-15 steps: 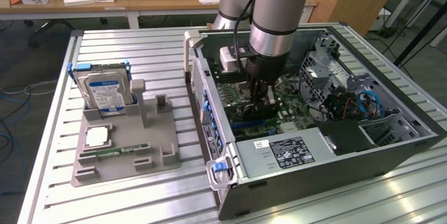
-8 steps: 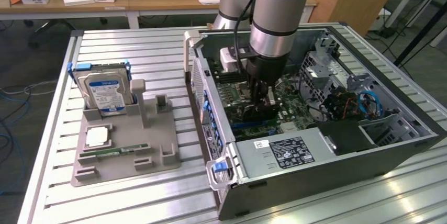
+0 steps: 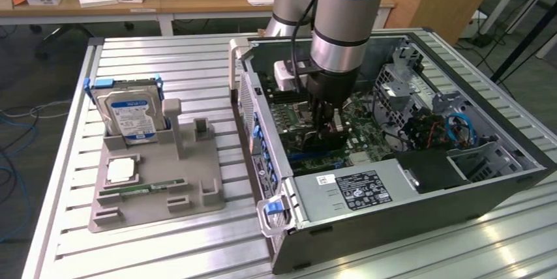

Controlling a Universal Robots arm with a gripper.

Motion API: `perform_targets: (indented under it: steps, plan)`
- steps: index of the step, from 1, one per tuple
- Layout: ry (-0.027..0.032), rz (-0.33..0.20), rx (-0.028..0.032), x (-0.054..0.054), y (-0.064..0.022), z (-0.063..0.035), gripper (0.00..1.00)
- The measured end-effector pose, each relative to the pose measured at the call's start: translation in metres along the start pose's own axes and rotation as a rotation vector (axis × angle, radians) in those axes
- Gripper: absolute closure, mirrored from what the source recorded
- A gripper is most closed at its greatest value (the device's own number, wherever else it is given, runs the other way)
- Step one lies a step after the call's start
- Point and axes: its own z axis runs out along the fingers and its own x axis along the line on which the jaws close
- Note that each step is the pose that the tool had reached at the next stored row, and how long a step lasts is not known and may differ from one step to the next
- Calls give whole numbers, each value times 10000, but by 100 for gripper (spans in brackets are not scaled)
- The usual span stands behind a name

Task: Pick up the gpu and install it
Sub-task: 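Insert the gpu into the slot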

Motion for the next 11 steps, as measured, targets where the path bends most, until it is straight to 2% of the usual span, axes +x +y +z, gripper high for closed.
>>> perform_targets:
  steps: [8, 11]
  plan:
    - [10, -3, 1, -1, -1, -5, 74]
    - [36, -3, 1, 0, -5, -66, 74]
